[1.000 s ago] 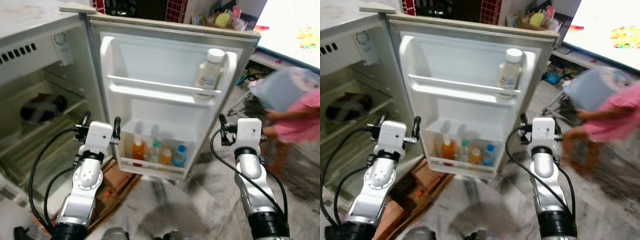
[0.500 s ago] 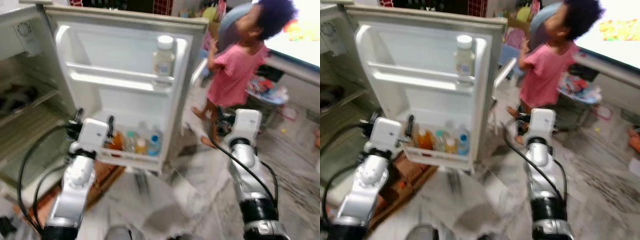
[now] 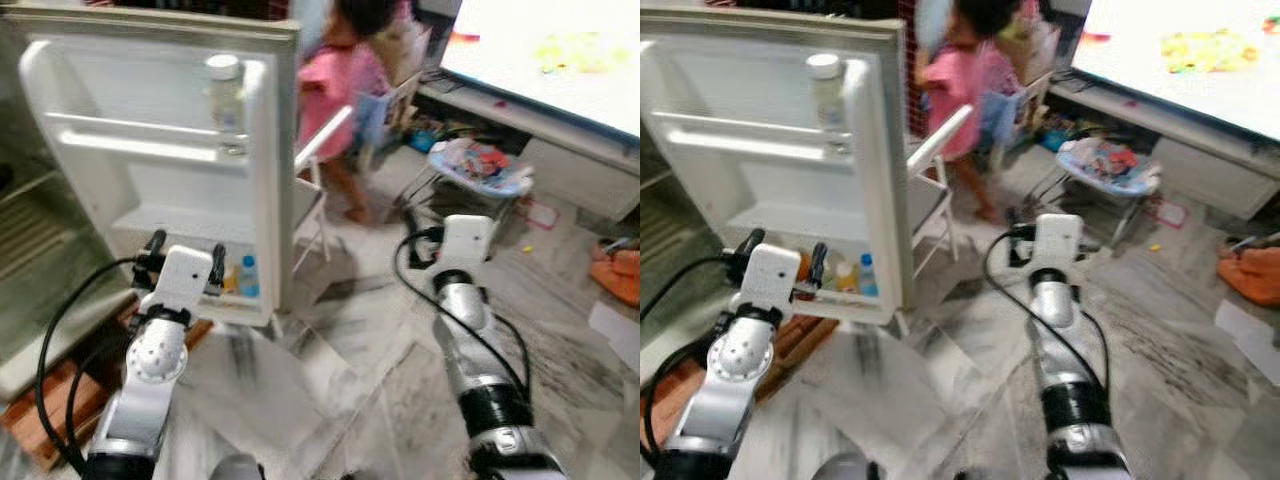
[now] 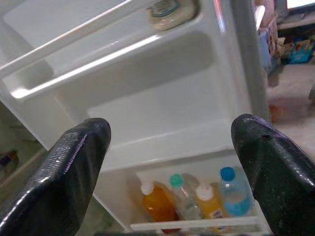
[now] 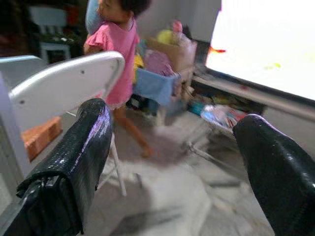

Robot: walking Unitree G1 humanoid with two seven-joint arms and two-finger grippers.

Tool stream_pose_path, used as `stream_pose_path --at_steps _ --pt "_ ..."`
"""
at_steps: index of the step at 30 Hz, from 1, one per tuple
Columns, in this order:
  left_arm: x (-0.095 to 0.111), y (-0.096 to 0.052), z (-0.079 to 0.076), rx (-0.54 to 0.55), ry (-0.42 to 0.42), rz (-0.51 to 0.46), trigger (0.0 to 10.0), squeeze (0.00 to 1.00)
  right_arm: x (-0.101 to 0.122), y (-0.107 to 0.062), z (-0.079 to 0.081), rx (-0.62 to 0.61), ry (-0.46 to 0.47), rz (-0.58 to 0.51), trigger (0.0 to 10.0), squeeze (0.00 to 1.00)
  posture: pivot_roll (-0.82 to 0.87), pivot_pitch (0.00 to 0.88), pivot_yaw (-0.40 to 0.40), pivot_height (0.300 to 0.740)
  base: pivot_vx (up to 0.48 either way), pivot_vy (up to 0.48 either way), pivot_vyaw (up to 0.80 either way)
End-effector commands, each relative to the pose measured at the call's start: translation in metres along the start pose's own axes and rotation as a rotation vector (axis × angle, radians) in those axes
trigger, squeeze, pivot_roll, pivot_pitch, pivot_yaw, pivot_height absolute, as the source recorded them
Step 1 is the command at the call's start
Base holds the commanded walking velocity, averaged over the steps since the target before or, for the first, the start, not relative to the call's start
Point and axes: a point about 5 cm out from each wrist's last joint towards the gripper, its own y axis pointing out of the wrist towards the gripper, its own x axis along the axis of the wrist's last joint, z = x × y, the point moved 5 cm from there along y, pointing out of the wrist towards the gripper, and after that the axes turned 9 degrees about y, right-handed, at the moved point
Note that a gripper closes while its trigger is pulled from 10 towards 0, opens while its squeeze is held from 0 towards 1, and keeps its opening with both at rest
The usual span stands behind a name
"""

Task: Restocking fridge

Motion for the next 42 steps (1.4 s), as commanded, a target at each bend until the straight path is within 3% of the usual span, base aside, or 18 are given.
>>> stream_pose_path --at_steps 1,10,15,22,27,32,42 --pt "-0.005 0.001 -0.004 -0.009 -0.004 0.023 10.0 0.00 0.001 0.003 -0.006 -0.010 0.003 -0.002 10.0 0.00 0.18 0.000 -0.047 0.740 0.000 -0.480 0.55" --pt "-0.004 0.006 -0.003 -0.011 0.030 0.020 10.0 0.00 0.007 0.007 0.011 0.041 0.024 -0.028 10.0 0.00 0.18 0.000 -0.042 0.740 0.000 -0.213 0.77" --pt "-0.008 0.007 -0.009 -0.026 -0.023 0.047 10.0 0.00 0.014 0.007 0.023 0.106 0.007 -0.059 10.0 0.00 0.17 0.000 -0.040 0.740 0.000 0.000 0.80" --pt "-0.013 0.000 -0.014 -0.064 -0.007 0.078 10.0 0.00 0.008 0.007 0.014 0.062 0.021 -0.053 10.0 0.00 0.21 0.000 -0.018 0.740 0.000 0.000 0.70" --pt "-0.017 -0.001 -0.013 -0.110 0.023 0.078 10.0 0.00 0.002 0.009 0.011 0.013 0.059 -0.028 10.0 0.00 0.22 0.000 0.032 0.740 0.000 0.000 0.00" --pt "-0.016 0.005 -0.007 -0.103 0.013 0.075 10.0 0.00 -0.006 0.009 0.020 0.054 0.044 0.012 10.0 0.00 0.21 0.000 0.009 0.740 0.000 0.000 0.00" --pt "-0.020 -0.015 -0.020 -0.087 -0.048 0.105 10.0 0.00 0.001 0.007 0.031 0.148 0.003 -0.007 10.0 0.00 0.21 0.000 -0.069 0.740 0.195 -0.197 0.55"
